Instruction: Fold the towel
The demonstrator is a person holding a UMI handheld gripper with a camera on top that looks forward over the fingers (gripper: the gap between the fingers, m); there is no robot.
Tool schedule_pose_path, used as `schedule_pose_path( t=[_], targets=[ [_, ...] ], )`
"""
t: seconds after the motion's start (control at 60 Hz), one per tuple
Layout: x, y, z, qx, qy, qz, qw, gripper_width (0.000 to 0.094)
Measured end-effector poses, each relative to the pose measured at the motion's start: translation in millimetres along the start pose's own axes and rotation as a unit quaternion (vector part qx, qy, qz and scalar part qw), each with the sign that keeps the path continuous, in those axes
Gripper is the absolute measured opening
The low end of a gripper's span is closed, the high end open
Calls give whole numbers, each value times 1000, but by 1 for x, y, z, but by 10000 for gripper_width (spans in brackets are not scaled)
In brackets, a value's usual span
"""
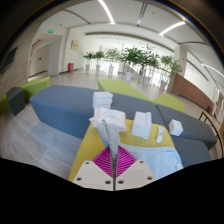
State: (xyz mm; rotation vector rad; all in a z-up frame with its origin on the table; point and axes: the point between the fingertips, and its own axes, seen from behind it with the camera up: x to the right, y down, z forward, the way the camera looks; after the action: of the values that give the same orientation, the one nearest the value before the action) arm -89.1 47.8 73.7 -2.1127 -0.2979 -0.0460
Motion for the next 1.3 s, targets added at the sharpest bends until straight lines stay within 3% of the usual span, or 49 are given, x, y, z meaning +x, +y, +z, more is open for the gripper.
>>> schedule_pose_path(
  t=[0.15, 0.317, 0.417, 0.533, 0.567, 0.6, 0.683, 0.7, 0.75, 0.933, 1.117, 1.3],
  targets=[
    [121, -4, -20, 6, 67, 34, 997, 12],
    [227, 61, -10, -58, 141, 36, 988, 21],
    [248, 113, 4, -114, 143, 49, 982, 32],
    [250, 109, 5, -100, 130, 37, 986, 42],
    [247, 103, 2, -95, 123, 41, 987, 114],
    [244, 98, -2, -85, 112, 50, 989, 251],
    [243, 84, -22, -77, 99, 61, 990, 846],
    [240, 81, -27, -75, 94, 64, 991, 876],
    [230, 69, -49, -65, 74, 70, 993, 812],
    [198, 42, -140, -26, 28, 79, 996, 848],
    [174, 53, -220, 1, 7, 101, 995, 847],
    [170, 57, -239, 33, -4, 94, 995, 844]
  ],
)
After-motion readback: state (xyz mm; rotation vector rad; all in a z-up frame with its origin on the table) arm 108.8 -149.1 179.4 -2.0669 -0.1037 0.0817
